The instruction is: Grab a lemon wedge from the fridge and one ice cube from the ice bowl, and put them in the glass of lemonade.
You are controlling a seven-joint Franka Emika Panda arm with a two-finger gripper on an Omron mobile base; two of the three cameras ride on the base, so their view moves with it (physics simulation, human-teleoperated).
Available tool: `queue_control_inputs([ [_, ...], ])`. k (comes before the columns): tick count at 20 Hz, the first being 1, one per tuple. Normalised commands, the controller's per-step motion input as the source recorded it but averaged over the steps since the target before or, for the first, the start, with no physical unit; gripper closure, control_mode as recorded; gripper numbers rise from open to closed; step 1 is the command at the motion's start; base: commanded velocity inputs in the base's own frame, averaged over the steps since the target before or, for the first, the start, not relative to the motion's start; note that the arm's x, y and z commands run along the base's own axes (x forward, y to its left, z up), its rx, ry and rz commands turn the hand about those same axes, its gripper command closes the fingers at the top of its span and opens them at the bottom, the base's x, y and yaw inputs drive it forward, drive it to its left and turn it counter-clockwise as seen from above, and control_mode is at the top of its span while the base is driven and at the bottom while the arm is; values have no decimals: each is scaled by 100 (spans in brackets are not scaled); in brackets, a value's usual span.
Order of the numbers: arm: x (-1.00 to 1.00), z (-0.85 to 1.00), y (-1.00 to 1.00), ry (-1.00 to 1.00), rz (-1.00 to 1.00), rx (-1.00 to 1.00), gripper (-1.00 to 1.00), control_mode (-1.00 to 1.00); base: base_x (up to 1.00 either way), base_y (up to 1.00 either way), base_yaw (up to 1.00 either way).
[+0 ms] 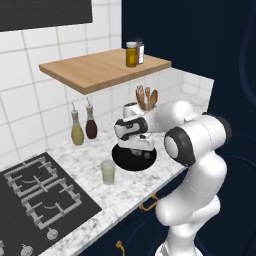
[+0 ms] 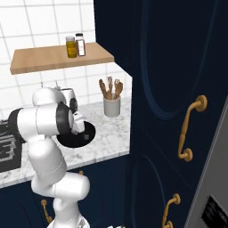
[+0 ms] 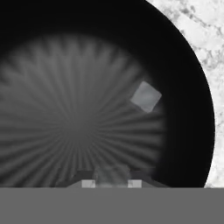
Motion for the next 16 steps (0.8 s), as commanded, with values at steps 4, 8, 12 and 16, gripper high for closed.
queue_control_inputs([
  [4,-62,68,3,-15,3,0,100,-100,0,0,0],
  [8,-75,61,0,-14,20,-3,100,-100,0,0,0],
  [12,-59,73,2,-15,36,-7,100,-100,0,0,0],
  [16,-41,55,25,-4,45,-16,100,-100,0,0,0],
])
